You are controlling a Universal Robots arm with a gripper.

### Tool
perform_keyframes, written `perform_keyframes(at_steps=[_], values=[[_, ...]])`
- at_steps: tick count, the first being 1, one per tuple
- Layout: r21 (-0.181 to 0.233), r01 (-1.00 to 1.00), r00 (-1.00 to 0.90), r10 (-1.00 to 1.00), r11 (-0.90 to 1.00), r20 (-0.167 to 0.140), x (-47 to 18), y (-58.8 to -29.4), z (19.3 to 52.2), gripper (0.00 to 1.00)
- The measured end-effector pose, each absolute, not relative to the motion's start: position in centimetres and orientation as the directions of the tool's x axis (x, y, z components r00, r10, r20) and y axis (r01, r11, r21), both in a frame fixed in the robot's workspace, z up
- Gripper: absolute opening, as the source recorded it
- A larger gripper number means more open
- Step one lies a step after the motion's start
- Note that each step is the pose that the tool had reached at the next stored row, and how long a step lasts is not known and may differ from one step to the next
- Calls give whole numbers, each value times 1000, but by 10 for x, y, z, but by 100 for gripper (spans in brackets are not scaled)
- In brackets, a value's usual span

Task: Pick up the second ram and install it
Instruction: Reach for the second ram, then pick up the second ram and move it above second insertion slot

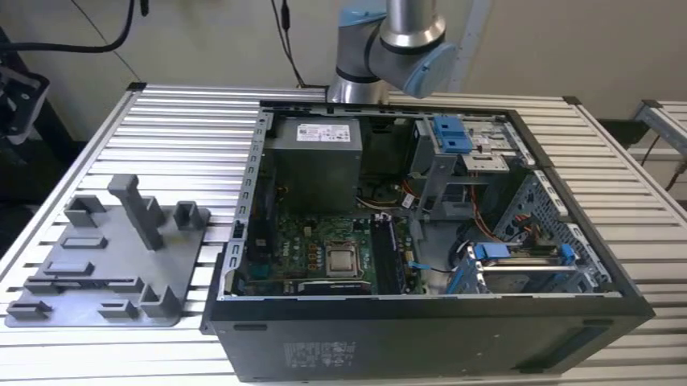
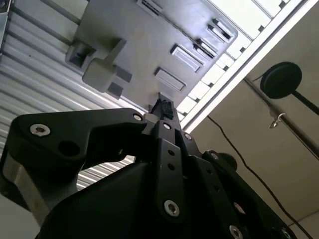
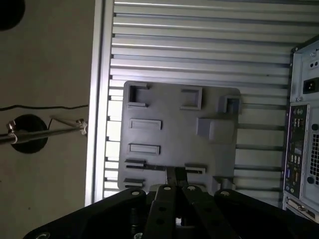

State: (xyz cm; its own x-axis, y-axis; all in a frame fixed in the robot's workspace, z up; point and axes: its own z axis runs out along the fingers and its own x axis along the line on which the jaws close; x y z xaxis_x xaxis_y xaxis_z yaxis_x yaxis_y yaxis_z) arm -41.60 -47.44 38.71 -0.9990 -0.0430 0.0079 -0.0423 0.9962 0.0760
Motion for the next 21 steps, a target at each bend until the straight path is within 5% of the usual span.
perform_keyframes(at_steps=[21], values=[[76, -57, -998, -58, 996, 8, -417, -490, 386, 11]])
